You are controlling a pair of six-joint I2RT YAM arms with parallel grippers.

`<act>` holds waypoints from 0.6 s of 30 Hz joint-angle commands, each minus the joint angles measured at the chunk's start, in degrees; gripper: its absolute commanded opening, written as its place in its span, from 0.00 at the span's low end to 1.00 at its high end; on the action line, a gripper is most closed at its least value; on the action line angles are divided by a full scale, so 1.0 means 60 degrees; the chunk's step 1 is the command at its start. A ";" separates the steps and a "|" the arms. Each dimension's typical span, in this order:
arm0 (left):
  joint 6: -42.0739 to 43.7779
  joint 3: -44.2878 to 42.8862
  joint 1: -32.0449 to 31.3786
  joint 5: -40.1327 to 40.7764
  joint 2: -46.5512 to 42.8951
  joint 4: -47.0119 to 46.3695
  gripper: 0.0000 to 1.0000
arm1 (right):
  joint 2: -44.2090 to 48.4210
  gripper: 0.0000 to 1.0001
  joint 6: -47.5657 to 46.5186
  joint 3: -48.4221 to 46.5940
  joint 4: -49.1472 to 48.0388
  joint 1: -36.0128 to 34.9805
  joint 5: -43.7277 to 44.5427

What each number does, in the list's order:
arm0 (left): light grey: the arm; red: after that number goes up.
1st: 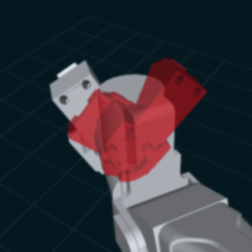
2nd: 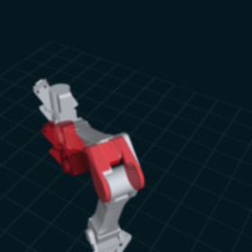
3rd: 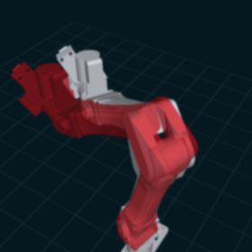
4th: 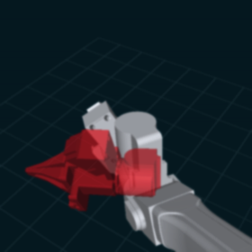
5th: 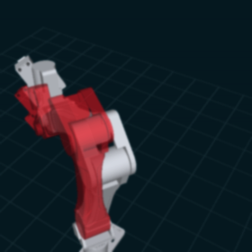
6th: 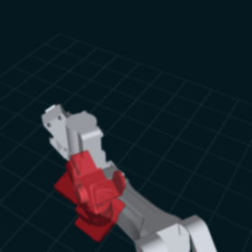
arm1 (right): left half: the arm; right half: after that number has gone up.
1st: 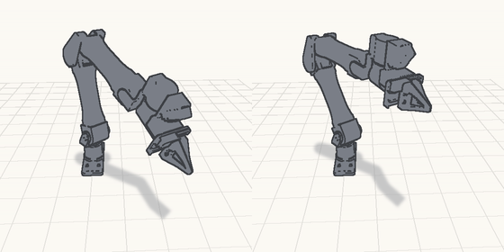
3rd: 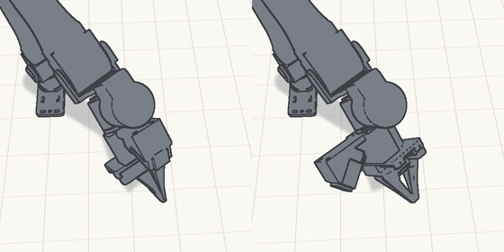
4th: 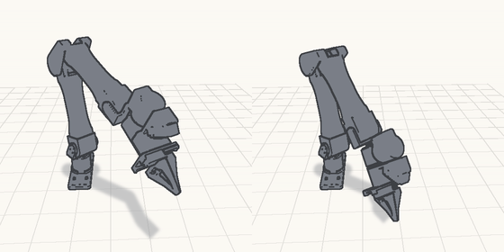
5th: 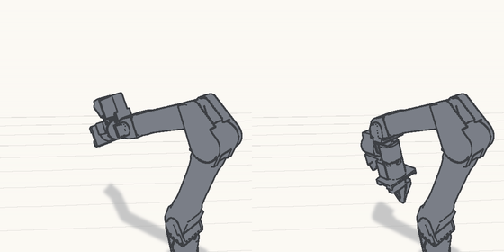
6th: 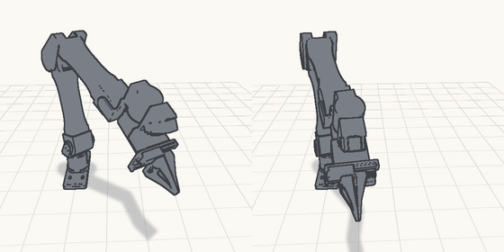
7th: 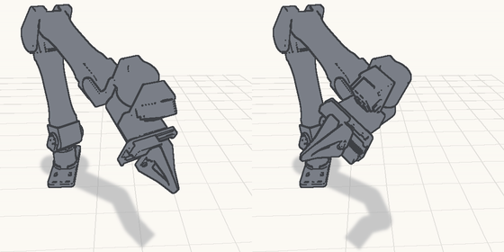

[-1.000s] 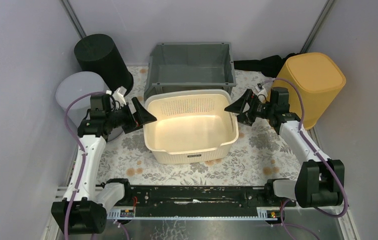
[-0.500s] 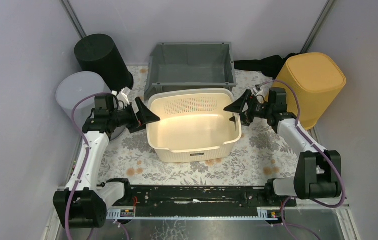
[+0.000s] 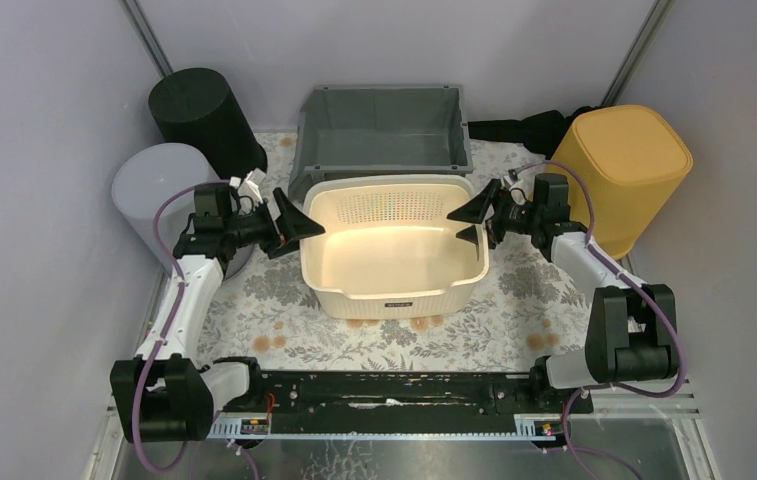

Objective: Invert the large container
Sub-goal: Turn the container upside down at the center of the board.

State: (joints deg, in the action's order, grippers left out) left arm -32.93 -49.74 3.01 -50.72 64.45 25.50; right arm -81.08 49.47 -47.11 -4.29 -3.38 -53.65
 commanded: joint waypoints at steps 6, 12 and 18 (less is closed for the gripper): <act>0.1068 -0.0256 0.0008 0.1428 0.0163 0.1264 1.00 | -0.0081 0.70 0.0082 -0.0543 -0.0398 -0.0038 -0.0157; 0.1207 -0.0390 0.0000 0.2391 -0.0193 0.1696 1.00 | -0.0117 0.72 -0.0127 -0.0585 -0.0164 -0.0038 -0.0098; 0.1148 -0.0870 0.0066 0.2739 -0.0476 0.1812 1.00 | -0.0168 0.72 -0.0173 -0.0606 -0.0118 -0.0038 -0.0082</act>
State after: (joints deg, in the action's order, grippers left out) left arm -27.88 -52.77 2.74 -39.03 62.00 32.73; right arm -82.24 49.43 -48.14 -4.64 -3.36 -53.43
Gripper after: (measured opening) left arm 0.995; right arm 0.720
